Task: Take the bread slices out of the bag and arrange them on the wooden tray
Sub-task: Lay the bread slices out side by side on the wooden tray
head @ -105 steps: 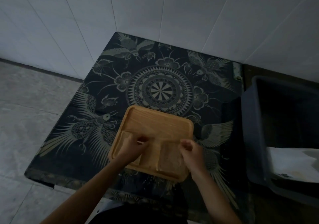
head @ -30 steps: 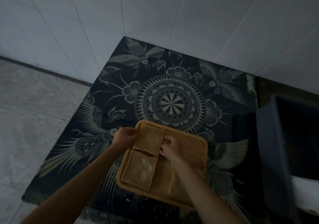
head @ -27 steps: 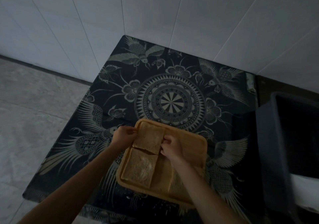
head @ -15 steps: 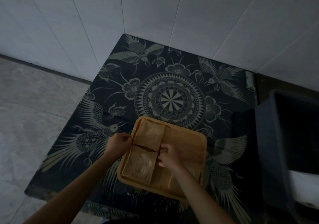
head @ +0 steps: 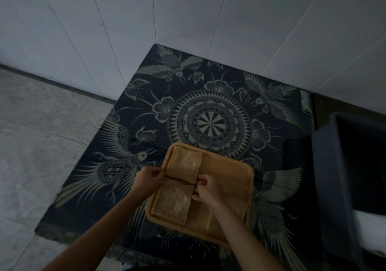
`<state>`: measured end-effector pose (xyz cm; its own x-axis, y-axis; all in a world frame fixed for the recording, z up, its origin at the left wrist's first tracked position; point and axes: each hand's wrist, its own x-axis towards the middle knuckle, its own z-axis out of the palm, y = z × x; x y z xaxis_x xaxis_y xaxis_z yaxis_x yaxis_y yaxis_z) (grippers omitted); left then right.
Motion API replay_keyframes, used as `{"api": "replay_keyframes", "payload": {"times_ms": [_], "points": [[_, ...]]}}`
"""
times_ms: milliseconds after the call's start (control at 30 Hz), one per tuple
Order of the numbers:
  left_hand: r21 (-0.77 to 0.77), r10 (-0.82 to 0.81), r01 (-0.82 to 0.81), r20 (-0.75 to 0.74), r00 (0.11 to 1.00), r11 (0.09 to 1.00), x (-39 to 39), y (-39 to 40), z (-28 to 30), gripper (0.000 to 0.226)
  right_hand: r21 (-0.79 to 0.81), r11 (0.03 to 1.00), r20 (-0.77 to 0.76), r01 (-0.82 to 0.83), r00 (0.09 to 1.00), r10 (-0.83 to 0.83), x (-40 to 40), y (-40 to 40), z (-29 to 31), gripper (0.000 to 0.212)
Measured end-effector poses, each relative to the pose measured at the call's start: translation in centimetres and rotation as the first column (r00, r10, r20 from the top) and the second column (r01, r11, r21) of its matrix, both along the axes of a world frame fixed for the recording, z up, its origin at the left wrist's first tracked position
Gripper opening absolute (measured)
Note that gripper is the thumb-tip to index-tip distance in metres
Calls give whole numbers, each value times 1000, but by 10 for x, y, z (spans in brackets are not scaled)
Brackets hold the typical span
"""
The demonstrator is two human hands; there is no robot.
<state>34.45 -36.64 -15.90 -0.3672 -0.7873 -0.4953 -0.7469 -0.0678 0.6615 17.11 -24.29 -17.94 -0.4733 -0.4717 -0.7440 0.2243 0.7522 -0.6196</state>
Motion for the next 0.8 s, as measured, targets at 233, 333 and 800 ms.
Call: {"api": "replay_keyframes", "payload": {"times_ms": [233, 333, 800], "points": [[-71, -21, 21, -6, 1000, 997, -4, 5, 8, 23, -39, 999, -10, 0, 1000, 0, -11, 10, 15, 34], [-192, -10, 2, -42, 999, 981, -13, 12, 16, 24, -77, 997, -104, -10, 995, 2, -31, 26, 30, 29], [75, -136, 147, -131, 982, 986, -82, 112, 11, 26, 26, 1000, -278, 16, 961, -8, -86, 150, 40, 32]]}}
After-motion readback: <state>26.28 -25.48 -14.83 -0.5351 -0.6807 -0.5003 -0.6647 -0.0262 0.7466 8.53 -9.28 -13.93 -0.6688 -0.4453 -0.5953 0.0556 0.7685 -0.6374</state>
